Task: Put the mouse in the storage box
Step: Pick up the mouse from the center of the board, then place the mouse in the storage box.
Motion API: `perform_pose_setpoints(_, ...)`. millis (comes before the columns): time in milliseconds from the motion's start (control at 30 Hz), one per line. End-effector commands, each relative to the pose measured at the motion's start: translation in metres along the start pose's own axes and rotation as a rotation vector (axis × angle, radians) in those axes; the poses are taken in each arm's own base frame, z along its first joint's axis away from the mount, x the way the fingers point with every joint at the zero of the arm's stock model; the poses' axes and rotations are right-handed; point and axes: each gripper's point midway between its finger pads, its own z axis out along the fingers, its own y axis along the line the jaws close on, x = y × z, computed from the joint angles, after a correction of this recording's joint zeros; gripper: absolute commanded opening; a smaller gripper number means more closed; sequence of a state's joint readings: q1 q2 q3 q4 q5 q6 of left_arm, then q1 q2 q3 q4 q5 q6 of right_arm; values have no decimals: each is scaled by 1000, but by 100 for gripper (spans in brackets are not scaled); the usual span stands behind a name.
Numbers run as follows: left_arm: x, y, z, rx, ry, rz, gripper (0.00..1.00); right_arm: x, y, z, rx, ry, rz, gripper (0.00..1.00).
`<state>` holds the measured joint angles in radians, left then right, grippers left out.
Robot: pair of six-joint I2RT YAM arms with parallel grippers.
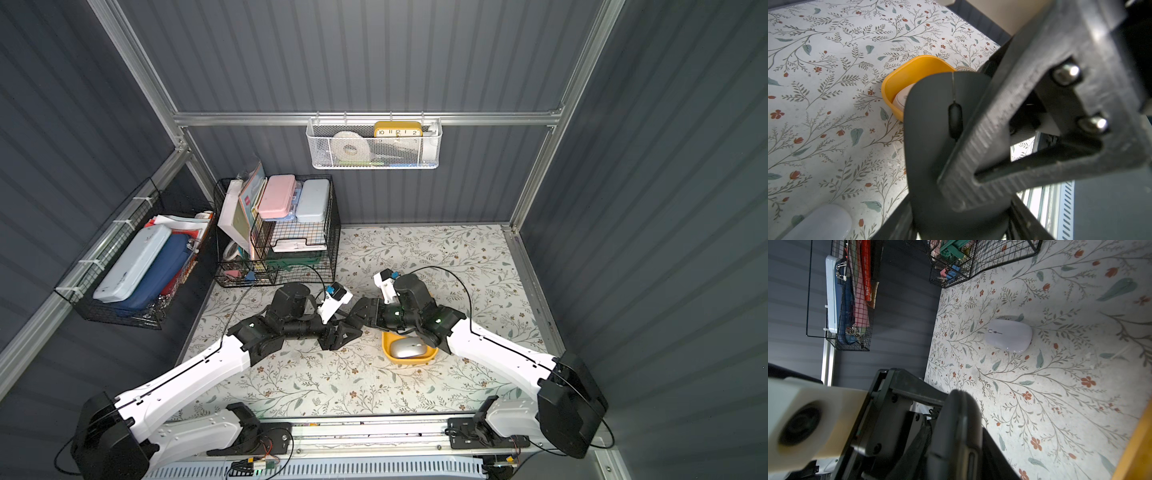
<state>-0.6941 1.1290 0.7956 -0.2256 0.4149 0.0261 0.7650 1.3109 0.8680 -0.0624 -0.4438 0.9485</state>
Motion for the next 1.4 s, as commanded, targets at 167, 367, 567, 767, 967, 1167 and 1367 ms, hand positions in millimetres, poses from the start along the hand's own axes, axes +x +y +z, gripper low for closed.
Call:
perform_pose_setpoints(167, -2, -6, -3, 17, -15, 28, 37, -7, 19, 1, -58, -11, -27, 28)
perform_pose_setpoints(367, -1, 1, -6, -35, -18, 10, 81, -15, 13, -3, -19, -70, -35, 25)
perform_pose_setpoints(567, 9, 6, -17, -100, 10, -17, 99, -32, -9, -14, 71, -141, -27, 24)
perform_pose_setpoints(767, 21, 36, -44, -341, 35, -156, 99, -66, -60, -46, 199, -324, 67, 22)
perform_pose_setpoints(967, 43, 67, -88, -632, 18, -317, 99, -87, -92, -80, 312, -503, 102, 22)
perform_pose_setpoints(1167, 70, 80, -126, -822, -11, -420, 100, -95, -109, -81, 324, -583, 142, 23)
perform_pose_setpoints(1367, 109, 91, -152, -1010, 6, -629, 100, -95, -125, -79, 357, -614, 206, 28)
